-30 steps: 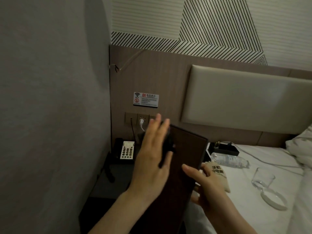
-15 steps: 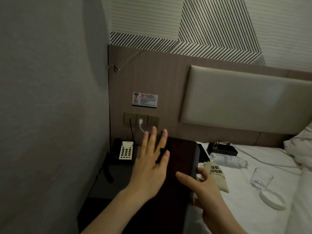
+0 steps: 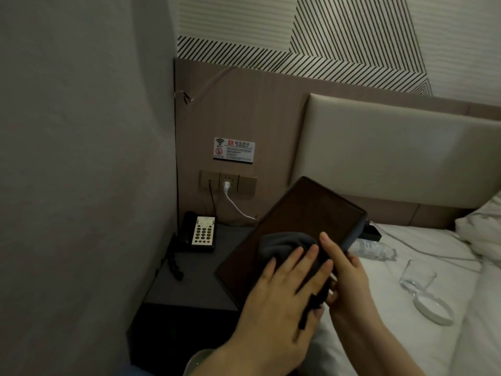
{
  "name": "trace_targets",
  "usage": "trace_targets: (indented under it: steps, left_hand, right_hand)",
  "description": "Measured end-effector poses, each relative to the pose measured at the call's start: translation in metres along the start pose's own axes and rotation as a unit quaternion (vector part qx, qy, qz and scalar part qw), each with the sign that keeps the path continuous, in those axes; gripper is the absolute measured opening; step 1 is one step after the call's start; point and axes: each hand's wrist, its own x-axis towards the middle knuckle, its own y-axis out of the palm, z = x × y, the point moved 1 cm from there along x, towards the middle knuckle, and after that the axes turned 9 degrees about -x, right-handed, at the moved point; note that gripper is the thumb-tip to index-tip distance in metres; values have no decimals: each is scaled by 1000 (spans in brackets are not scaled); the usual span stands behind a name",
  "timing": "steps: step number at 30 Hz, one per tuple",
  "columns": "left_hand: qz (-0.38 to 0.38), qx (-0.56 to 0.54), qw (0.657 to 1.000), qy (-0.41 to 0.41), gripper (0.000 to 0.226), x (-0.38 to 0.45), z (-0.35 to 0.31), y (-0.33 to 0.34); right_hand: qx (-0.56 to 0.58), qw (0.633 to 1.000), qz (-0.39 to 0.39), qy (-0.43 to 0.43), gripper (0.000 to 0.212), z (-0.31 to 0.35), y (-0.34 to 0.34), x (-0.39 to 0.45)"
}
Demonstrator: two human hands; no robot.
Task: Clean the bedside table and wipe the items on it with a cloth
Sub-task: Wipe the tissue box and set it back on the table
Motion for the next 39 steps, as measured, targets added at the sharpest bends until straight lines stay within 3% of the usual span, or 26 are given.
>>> trace_targets:
  steps: [3,6,9,10,14,16,17,18,20,21,22,23,24,25,28,31,32,36,39]
  left_hand:
    - [-40,-11,999,-13,60,11,7,-9]
    - [-102,-34,987,-116,54,19,32,-25]
    - [-105,-153,955,-232,51,16,56,-33]
    - [-109,-165,953,-228,52,12,55,-33]
    - [-152,-48,977,-139,59,-10,42,-17]
    - [-204,-103,960,-160,55,-14,44,-16]
    - [-251,-181,927,-212,49,-14,47,-20]
    - [-299,-278,866,-288,39,-13,54,-24]
    - [-378,-463,693,-403,35,-10,72,-34]
    - [-406,-527,618,-420,41,-9,77,-39]
    - [-439,-564,565,-412,46,-8,79,-45]
    - [-462,-586,539,-391,46,-7,76,-52]
    - [-463,-592,546,-370,43,-4,72,-57]
    - [-442,-595,574,-348,42,0,64,-60]
    - [-333,-581,684,-288,30,10,36,-60]
    - [-314,-463,800,-218,36,13,23,-54]
    - [-312,-428,820,-215,42,12,20,-51]
    - [-260,-416,839,-235,48,-6,5,-28]
    - [-220,-449,822,-273,65,0,3,-20]
  right_hand:
    - [12,1000,1,11,55,-3,-2,-3]
    - [13,1000,1,8,68,-3,-6,-6]
    - [3,1000,-10,-6,77,0,-10,-5]
    - [1,1000,-11,-10,77,1,-11,-4]
    - [-3,1000,0,8,79,5,-10,0]
    - [-1,999,14,29,77,3,-11,1]
    - [4,999,20,42,73,2,-12,1]
    - [14,998,24,57,68,1,-14,2]
    - [49,994,22,91,59,0,-15,2]
    - [75,991,16,112,59,-1,-15,2]
    - [105,985,9,136,60,-3,-14,2]
    - [139,976,3,166,61,-4,-13,1]
    - [169,965,-1,199,62,-6,-10,0]
    - [192,954,-4,230,62,-8,-7,-1]
    - [241,926,-26,291,60,-13,2,-2]
    - [254,916,-59,304,55,-16,6,-2]
    - [256,916,-68,303,55,-16,7,-2]
    - [257,925,-86,267,59,-9,6,3]
    - [253,943,-95,195,56,1,3,9]
